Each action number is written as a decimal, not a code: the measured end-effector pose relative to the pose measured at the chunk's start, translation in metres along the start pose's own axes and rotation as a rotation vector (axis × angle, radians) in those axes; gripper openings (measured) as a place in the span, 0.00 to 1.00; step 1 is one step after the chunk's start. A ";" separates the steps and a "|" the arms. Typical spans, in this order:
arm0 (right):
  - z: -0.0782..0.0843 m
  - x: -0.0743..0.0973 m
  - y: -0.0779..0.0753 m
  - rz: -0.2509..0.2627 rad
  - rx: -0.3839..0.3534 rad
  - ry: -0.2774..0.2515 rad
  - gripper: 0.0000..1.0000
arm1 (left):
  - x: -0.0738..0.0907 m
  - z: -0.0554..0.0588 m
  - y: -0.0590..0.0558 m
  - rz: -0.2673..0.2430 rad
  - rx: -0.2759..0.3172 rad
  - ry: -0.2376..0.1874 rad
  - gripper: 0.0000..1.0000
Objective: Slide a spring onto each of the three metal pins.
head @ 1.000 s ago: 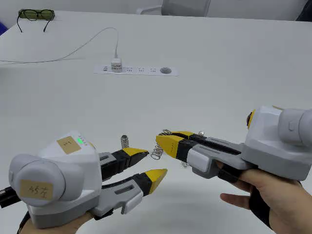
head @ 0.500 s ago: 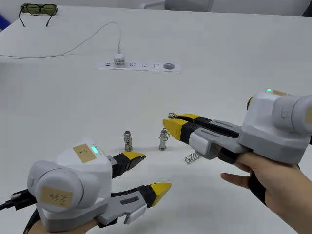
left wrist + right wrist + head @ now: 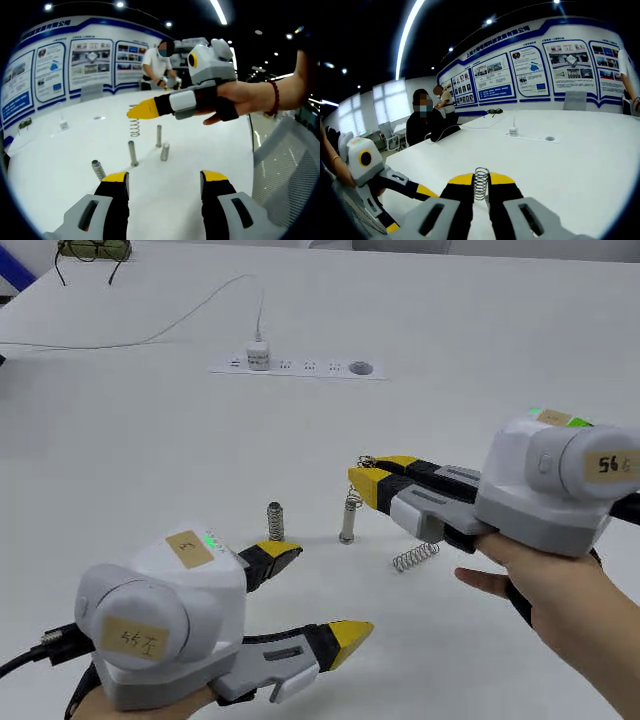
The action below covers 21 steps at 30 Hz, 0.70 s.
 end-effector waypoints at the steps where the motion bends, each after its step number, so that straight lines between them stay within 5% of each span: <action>1: 0.000 0.000 -0.001 0.002 0.001 0.001 0.11 | 0.000 0.000 0.000 0.001 0.000 0.000 0.59; 21: 0.011 -0.012 -0.007 0.033 0.029 0.030 0.11 | 0.000 0.001 0.000 0.000 0.011 0.004 0.64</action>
Point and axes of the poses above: the centre of the closed fingertips' face, and the gripper's own axes: x roughly backward along the fingers, y roughly to its left, z roughly out of its underside, the point moved 10 cm from there along x, roughly backward along the fingers, and after that the axes turned 9 degrees about -z, right-handed, at the moved point
